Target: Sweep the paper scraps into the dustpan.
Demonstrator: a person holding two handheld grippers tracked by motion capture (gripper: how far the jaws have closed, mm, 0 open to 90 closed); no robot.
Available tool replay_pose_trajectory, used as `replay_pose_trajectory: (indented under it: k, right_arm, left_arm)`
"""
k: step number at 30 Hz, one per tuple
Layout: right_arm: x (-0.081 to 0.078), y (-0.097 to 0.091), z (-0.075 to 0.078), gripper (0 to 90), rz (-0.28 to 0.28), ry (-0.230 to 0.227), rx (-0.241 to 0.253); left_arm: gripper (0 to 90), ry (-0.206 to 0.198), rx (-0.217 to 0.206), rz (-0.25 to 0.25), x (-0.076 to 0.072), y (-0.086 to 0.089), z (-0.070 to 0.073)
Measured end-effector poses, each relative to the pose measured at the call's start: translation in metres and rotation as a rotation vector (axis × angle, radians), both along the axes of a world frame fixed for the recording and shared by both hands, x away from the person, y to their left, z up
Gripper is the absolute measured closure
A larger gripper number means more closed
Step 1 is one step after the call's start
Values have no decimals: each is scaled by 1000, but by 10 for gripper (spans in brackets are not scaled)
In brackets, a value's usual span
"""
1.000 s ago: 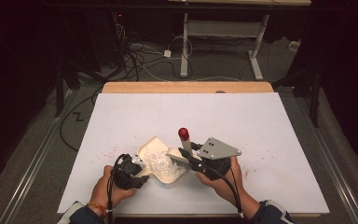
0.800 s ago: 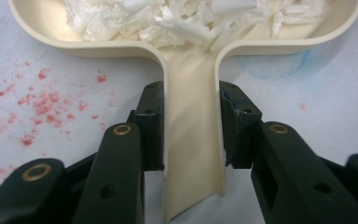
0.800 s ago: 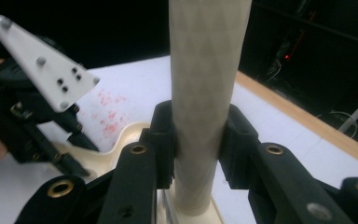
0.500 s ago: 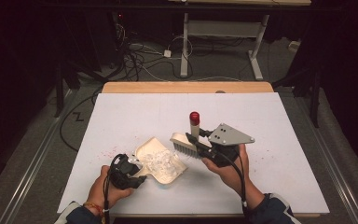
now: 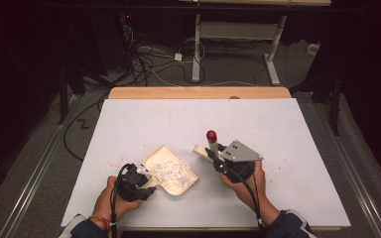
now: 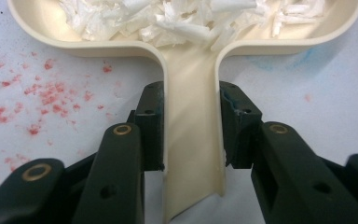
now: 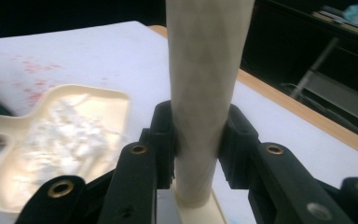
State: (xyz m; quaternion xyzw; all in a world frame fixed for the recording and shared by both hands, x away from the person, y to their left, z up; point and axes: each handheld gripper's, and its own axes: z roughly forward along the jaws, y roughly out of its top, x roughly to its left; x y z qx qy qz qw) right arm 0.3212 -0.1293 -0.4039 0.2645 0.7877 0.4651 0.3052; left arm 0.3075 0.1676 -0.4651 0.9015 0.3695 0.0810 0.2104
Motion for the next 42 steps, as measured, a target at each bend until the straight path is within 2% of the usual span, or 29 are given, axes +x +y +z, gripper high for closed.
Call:
replay_pose_trajectory:
  k: [2,7,10,12,14,17,19,21,28,33,37,40,42]
  right_arm:
    - [-4,9,0,708,42,24,32]
    - [-8,31,-1,708,118,32,58]
    - [-12,36,5,708,155,32,70]
    - [-15,36,11,708,177,31,99]
    - [-17,37,18,707,191,20,91]
    - [-19,33,27,707,187,-8,90]
    - [-16,28,33,707,180,-19,106]
    - [-12,24,37,707,161,-43,101]
    - [17,20,33,707,102,-112,66]
    - [48,22,22,707,68,-106,52]
    - [67,24,9,707,-4,-84,36]
    - [75,27,-1,707,-15,-41,28]
    - [71,31,-3,707,0,-28,37]
  left_arm:
    - [631,3,-3,6,0,0,0]
    - [631,14,-12,10,1,3,0]
    - [631,12,-19,15,1,4,0]
    - [631,14,-21,15,1,5,0]
    - [631,12,-18,13,1,5,0]
    - [631,13,-10,11,0,5,1]
    - [631,13,-7,11,0,6,1]
    - [631,14,-3,15,1,7,0]
    - [631,17,-6,21,3,10,1]
    - [631,19,-4,18,4,13,1]
    - [631,22,2,14,3,17,1]
    - [631,22,7,15,3,19,1]
    - [631,26,11,14,2,19,1]
